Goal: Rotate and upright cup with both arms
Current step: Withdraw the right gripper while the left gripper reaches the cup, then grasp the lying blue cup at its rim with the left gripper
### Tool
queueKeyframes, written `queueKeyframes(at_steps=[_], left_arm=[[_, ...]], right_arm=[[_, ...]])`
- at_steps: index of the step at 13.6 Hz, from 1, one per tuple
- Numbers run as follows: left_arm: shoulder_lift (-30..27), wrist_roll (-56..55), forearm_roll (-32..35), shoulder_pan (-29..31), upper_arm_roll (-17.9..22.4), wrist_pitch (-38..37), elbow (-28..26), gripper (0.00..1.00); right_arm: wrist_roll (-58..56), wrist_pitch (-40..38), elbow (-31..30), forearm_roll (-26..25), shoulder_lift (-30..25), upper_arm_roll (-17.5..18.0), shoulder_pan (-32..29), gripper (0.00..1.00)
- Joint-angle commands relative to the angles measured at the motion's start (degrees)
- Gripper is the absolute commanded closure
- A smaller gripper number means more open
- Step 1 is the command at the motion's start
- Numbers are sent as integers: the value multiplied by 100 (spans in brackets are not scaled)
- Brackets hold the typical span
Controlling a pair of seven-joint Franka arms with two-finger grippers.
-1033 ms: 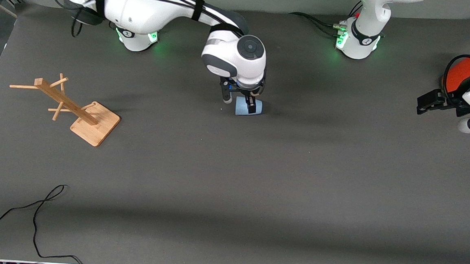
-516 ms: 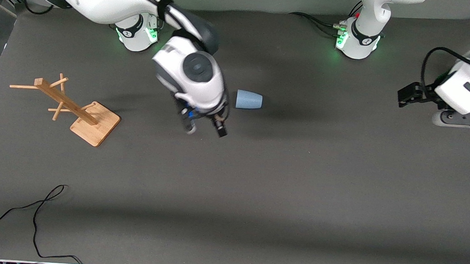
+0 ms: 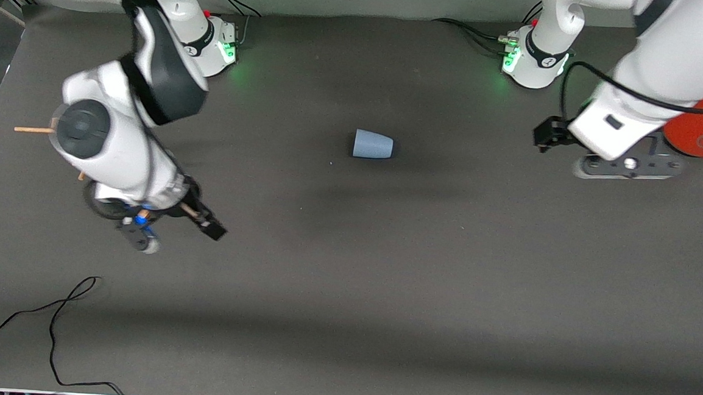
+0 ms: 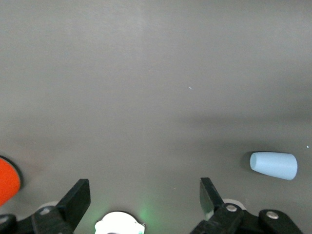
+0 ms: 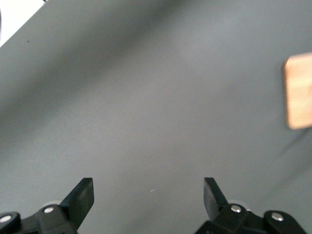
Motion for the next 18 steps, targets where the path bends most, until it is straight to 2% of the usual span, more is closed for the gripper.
queueKeyframes(at_steps=[1,3,4,5,6,9,11,14,18], left_arm=[[233,-721,-33,-637,79,229,48,0],[365,-1031,-33,-929,79,300,83,0],[461,-1276,-50,-1121,79,292,144,0],[645,-1730,-42,-1393,79,292,336,0],[908,-2188,-16,-1692,79,292,591,0],[1769,-3208,63,-2308,88,248,1548,0],[2270,-3684,326,-2721,79,257,1954,0],[2860,-3897,844,-3511,88,230,2131,0],[3572,-4115,1144,-4198,97,230,2123,0]], right_arm=[[-1945,-14,-380,143,-519,-735,85,0],[-3432,-110,-407,248,-651,-1333,94,0],[-3883,-198,-416,545,-757,-1580,94,0],[-4209,-303,-416,791,-845,-1791,102,0],[-4439,-434,-424,829,-933,-1889,111,0],[-4572,-515,-984,838,-1397,-2021,94,0],[-4757,-523,-1250,829,-1609,-2030,85,0],[-5475,-734,-1268,829,-1777,-2039,-152,0],[-5575,-814,-1339,829,-1944,-2136,-188,0]])
